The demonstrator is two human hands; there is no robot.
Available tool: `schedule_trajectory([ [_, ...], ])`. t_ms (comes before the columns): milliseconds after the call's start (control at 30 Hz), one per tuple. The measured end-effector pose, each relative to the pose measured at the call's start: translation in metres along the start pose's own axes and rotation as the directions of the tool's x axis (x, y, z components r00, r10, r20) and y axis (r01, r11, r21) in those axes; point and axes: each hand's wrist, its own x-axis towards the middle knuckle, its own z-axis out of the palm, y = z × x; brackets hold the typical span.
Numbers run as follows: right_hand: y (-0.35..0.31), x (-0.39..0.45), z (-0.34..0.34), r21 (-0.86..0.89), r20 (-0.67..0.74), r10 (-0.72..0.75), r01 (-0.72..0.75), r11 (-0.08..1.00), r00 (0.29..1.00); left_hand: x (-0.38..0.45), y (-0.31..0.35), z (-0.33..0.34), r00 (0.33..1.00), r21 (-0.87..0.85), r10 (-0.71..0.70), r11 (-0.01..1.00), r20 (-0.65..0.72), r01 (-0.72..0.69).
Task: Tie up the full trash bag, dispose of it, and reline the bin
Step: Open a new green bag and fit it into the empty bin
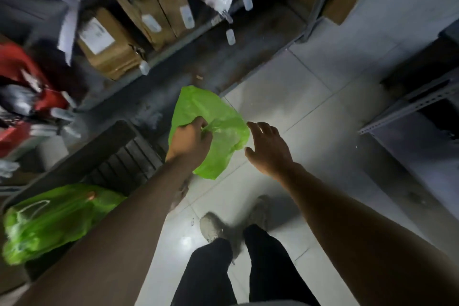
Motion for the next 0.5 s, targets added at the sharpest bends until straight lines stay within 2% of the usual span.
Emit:
schedule_trajectory([
  [133,-0.042,-0.022,-0.041,0.018,-0.08,-0.042,0.044,0.999,0.996,-0.031,0.002,-0.062,0.997,-0.044,0.001,0.999,-0.083,-0.005],
  [300,-0.097,-0.045,-0.075,-0.07,-0.143,-0.122,0.113,0.991,0.982,-0.069,-0.016,-0.13,0.974,-0.121,-0.017,0.993,-0.224,-0.011],
  [367,-0.122,-0.055,-0.08,-0.08,-0.145,-0.136,0.126,0.989,0.98,-0.086,-0.031,-0.15,0.961,-0.166,-0.062,0.986,-0.27,0.017],
  [500,-0.168,-0.074,-0.075,-0.223,-0.167,-0.249,0.209,0.952,0.954,-0.125,-0.066,-0.179,0.922,-0.225,-0.165,0.97,-0.349,0.088],
])
